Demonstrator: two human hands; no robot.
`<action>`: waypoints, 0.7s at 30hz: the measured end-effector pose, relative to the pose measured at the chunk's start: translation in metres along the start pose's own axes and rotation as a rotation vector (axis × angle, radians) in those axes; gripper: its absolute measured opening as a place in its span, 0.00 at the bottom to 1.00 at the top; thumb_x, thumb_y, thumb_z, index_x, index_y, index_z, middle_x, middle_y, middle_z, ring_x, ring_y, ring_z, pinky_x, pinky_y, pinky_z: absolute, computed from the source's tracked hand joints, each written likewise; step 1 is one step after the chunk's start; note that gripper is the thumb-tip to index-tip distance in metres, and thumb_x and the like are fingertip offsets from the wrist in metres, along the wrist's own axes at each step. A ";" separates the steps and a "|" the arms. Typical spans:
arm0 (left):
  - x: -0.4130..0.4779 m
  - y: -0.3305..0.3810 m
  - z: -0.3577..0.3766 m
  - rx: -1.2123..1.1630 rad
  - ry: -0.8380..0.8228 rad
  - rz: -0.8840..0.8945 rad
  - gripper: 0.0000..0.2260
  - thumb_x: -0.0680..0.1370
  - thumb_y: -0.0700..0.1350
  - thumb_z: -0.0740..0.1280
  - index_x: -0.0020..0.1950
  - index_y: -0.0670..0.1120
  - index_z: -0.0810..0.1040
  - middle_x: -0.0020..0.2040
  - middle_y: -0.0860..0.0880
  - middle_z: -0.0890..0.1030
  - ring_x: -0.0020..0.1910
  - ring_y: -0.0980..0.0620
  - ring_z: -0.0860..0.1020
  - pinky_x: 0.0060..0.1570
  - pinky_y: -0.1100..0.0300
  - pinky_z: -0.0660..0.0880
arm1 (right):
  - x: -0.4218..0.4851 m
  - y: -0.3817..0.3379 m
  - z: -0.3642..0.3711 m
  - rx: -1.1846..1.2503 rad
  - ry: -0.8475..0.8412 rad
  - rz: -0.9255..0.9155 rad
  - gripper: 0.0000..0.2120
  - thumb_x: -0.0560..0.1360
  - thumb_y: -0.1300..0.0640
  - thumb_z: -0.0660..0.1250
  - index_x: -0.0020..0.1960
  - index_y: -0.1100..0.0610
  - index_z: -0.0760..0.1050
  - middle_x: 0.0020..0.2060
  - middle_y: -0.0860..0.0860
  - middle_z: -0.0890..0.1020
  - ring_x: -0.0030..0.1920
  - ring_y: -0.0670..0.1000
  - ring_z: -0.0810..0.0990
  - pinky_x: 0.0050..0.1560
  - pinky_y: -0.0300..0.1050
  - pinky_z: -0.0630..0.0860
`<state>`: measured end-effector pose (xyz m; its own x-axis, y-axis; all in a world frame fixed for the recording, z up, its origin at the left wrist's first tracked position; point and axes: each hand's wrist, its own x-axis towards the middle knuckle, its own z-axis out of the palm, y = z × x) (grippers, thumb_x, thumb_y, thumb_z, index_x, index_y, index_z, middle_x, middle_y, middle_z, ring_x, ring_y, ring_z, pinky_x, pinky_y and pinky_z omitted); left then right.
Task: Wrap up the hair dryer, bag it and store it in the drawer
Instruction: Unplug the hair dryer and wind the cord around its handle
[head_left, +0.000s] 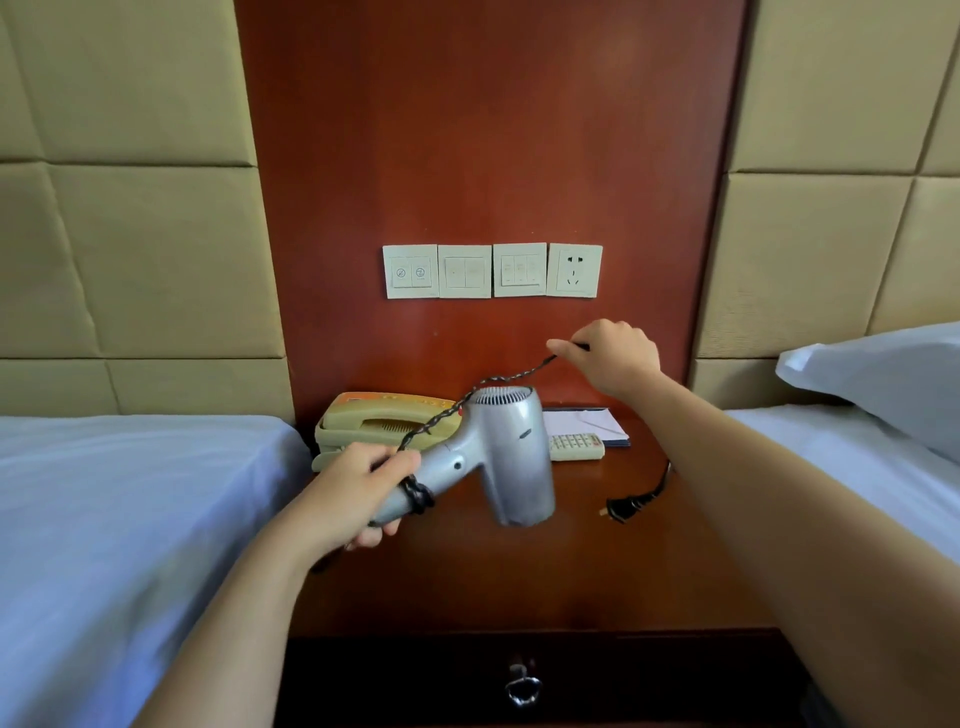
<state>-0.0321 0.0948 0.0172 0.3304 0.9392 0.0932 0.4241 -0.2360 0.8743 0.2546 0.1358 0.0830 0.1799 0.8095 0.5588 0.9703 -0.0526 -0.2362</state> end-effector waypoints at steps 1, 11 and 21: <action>-0.001 0.001 0.000 -0.059 -0.040 -0.012 0.13 0.81 0.49 0.57 0.41 0.42 0.71 0.24 0.44 0.72 0.16 0.53 0.63 0.19 0.68 0.56 | 0.000 0.000 0.004 0.010 -0.016 0.006 0.27 0.75 0.37 0.59 0.32 0.59 0.72 0.25 0.51 0.71 0.30 0.54 0.70 0.28 0.41 0.62; 0.005 -0.009 -0.005 -0.692 -0.166 -0.122 0.21 0.81 0.54 0.50 0.46 0.39 0.71 0.24 0.45 0.70 0.14 0.56 0.60 0.16 0.72 0.55 | -0.031 0.008 0.043 0.006 -0.254 0.003 0.27 0.77 0.40 0.59 0.26 0.55 0.62 0.23 0.50 0.67 0.27 0.52 0.66 0.28 0.43 0.60; 0.017 -0.017 -0.003 -1.012 0.066 -0.203 0.21 0.81 0.58 0.52 0.46 0.41 0.70 0.26 0.46 0.70 0.14 0.57 0.61 0.14 0.73 0.56 | -0.089 0.000 0.057 -0.162 -0.227 -0.356 0.24 0.77 0.38 0.53 0.38 0.54 0.76 0.39 0.54 0.83 0.44 0.57 0.79 0.36 0.45 0.62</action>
<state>-0.0362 0.1160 0.0054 0.2716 0.9570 -0.1015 -0.4509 0.2197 0.8651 0.2290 0.0973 -0.0121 -0.1924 0.9003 0.3904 0.9813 0.1764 0.0770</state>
